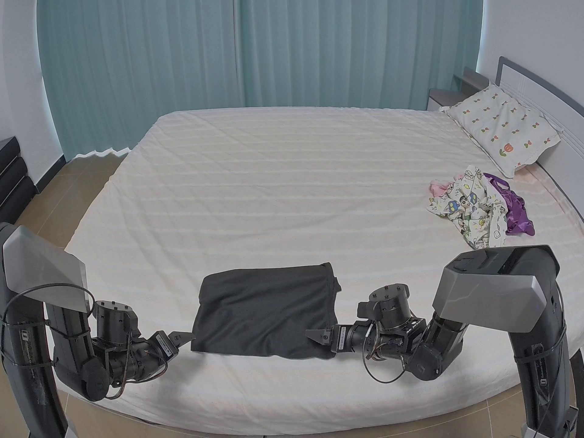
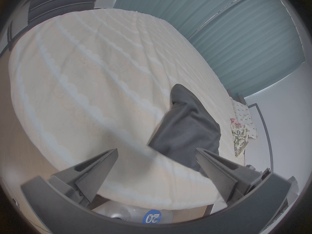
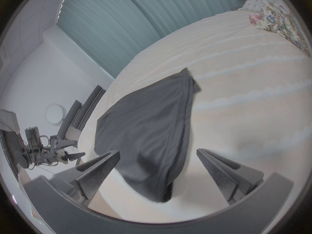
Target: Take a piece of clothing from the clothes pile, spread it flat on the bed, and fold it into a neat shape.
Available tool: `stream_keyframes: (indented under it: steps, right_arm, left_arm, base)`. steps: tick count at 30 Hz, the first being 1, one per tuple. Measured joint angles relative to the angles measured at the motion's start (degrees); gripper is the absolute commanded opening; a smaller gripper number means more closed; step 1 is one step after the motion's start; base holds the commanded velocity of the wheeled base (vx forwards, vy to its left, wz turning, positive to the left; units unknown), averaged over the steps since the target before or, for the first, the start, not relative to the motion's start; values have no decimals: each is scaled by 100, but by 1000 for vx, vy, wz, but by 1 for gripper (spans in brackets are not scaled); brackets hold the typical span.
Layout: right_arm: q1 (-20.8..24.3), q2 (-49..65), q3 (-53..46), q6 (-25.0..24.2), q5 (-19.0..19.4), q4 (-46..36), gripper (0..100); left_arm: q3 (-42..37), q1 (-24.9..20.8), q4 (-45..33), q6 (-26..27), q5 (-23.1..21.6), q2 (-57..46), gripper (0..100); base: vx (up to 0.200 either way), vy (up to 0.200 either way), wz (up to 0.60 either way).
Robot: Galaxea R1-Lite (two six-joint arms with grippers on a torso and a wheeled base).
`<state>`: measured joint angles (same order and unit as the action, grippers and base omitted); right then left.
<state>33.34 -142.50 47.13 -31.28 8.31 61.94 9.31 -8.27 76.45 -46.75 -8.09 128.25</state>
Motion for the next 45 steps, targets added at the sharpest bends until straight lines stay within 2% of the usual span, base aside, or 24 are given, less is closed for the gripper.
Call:
stream_keyframes:
  steps: [10,11,20,37,38,45]
  right_arm:
    - [113,5,-50,206,-2,-46,100]
    - [113,-6,-30,230,-5,-59,0]
    - [116,-32,79,547,-101,-471,0]
    - [100,346,-328,591,-82,-707,0]
    - [105,366,-347,597,-74,-707,100]
    - [116,460,-480,629,-62,-696,100]
  left_arm:
    - [22,-7,7,9,5,34,100]
    - [28,-7,7,9,2,37,100]
    - [33,-5,5,4,2,43,100]
    - [35,-5,7,1,2,43,100]
    - [35,-5,7,1,2,43,100]
    - [38,0,5,1,0,43,100]
  base:
    - [0,0,0]
    - [0,0,0]
    - [0,0,0]
    - [0,0,0]
    - [0,0,0]
    - [0,0,0]
